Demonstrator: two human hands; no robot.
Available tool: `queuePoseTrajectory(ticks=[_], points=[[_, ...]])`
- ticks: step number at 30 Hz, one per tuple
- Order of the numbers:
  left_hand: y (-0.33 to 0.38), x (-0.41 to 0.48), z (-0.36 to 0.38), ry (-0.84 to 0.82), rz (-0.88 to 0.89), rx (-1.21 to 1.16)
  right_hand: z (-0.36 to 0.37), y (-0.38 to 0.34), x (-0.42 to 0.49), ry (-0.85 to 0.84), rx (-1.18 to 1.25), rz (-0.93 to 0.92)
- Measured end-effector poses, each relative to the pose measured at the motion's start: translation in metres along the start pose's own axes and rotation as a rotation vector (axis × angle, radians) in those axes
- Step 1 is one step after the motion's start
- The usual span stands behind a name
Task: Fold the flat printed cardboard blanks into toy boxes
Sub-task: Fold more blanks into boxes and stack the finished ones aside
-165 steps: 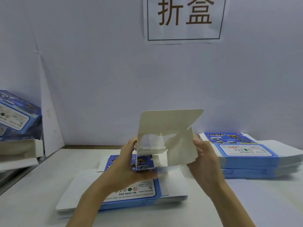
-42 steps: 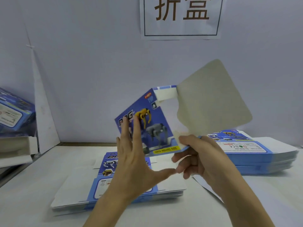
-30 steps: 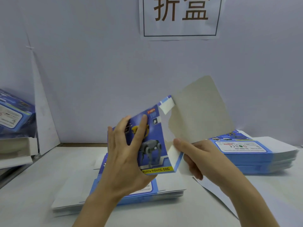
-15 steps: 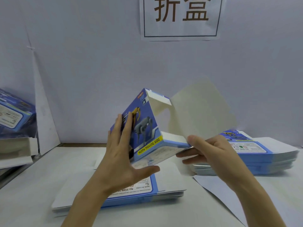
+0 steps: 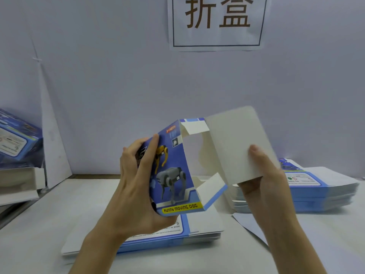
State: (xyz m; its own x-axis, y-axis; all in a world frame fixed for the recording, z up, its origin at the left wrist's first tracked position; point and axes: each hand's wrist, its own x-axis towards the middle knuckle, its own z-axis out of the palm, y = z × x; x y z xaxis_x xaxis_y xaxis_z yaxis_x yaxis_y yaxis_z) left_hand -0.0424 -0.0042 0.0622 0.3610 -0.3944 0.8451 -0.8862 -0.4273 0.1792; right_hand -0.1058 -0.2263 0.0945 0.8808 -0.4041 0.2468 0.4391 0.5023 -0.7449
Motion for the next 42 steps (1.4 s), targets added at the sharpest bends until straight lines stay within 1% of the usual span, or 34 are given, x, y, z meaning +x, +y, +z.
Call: queuePoseTrajectory(ticks=[2,3,5,6,8,10,12,13,16,18,21,24,28,31,34,36,38,39,40,42], points=[[0.003,0.0,-0.002,-0.008,0.013,-0.033,0.0,0.008,0.004,0.07,0.137,0.249],[0.004,0.0,-0.002,-0.017,0.015,-0.039,-0.001,0.012,0.005,0.077,0.172,0.394],[0.006,0.0,-0.003,-0.028,0.009,-0.054,-0.001,0.019,0.006,0.026,0.172,0.644],[0.007,-0.001,-0.003,-0.03,0.005,-0.066,-0.001,0.022,0.005,-0.009,0.152,0.728],[0.008,-0.001,-0.003,-0.03,0.012,-0.086,-0.002,0.028,0.004,-0.082,0.085,0.814],[0.008,0.0,-0.003,-0.021,0.029,-0.091,-0.002,0.029,0.003,-0.145,0.047,0.832],[0.009,0.002,-0.005,-0.007,0.048,-0.056,-0.002,0.026,0.004,-0.151,0.078,0.775],[0.009,0.003,-0.006,-0.006,0.056,-0.029,-0.003,0.024,0.005,-0.133,0.107,0.708],[0.008,0.006,-0.01,-0.01,0.038,0.075,-0.008,0.013,0.011,-0.026,0.177,0.417],[0.006,0.007,-0.013,-0.026,-0.004,0.152,-0.014,0.007,0.012,0.016,0.049,0.202],[0.005,0.007,-0.014,-0.078,-0.052,0.228,-0.019,0.005,0.01,0.038,-0.277,-0.078],[0.006,0.006,-0.014,-0.104,-0.078,0.252,-0.013,0.006,0.007,0.081,-0.405,-0.25],[0.006,0.006,-0.017,-0.099,-0.091,0.233,-0.009,0.009,0.005,0.047,-0.449,-0.388],[0.009,0.007,-0.014,-0.093,-0.074,0.243,-0.01,0.011,0.004,0.037,-0.473,-0.43],[0.009,0.007,-0.01,-0.083,-0.043,0.295,-0.011,0.011,0.005,0.013,-0.437,-0.402],[0.009,0.007,-0.008,-0.079,-0.044,0.297,-0.01,0.008,0.005,-0.066,-0.319,-0.306],[0.01,0.007,-0.006,-0.065,-0.04,0.289,-0.007,0.005,0.004,-0.205,-0.097,-0.157],[0.011,0.007,-0.005,-0.057,-0.032,0.289,-0.007,0.004,0.003,-0.244,0.017,-0.097],[0.011,0.007,-0.004,-0.051,-0.02,0.296,-0.006,0.004,0.003,-0.253,0.092,-0.059],[0.013,0.007,-0.001,-0.036,0.011,0.332,-0.007,0.005,0.003,-0.233,0.111,-0.004]])
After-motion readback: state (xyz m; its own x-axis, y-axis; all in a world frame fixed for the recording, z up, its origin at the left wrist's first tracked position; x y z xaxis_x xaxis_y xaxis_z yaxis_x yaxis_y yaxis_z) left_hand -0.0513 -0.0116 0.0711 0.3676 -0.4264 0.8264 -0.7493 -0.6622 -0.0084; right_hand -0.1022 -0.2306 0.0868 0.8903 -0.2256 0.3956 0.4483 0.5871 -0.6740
